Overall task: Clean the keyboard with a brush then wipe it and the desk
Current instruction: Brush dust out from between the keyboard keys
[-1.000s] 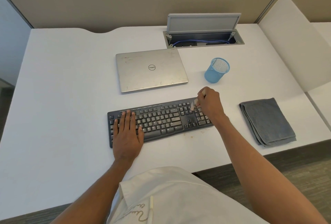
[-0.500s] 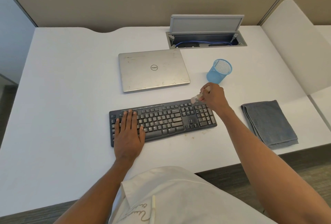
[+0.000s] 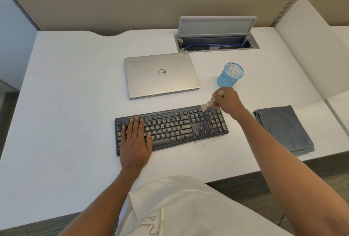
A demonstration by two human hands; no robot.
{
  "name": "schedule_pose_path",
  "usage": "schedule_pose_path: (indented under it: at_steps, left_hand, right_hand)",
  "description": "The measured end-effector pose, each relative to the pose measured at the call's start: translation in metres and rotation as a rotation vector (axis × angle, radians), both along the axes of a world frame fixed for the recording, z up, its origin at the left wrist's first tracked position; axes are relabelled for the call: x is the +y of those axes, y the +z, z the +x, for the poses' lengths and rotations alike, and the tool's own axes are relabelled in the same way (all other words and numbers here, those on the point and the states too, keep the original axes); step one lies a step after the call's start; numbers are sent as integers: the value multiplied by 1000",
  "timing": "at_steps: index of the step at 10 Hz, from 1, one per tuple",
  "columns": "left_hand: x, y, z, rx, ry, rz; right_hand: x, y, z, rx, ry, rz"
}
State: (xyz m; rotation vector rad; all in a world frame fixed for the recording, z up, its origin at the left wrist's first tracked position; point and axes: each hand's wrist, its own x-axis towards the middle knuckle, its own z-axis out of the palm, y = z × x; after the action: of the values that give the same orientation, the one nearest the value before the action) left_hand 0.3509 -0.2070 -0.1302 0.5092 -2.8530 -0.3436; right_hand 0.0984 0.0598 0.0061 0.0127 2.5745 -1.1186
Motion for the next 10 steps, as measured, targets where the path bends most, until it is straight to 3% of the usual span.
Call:
schedule_pose_path:
  at_steps: [3,5,7,9,10]
  left_hand:
    - [0,0,0,-10,6,-1]
    - [1,1,0,5,12,6]
    - [2,1,0,10,16,6]
    - [2,1,0,9,15,4]
    - [2,1,0,10,15,5]
  right_hand:
    - [18,8,-7,148,26,223]
    - [15,-1,3,79,44,145]
    - [36,2,1,208,134,435]
    - [24,13,8,264,259,97]
    - [18,19,11,248,362,89]
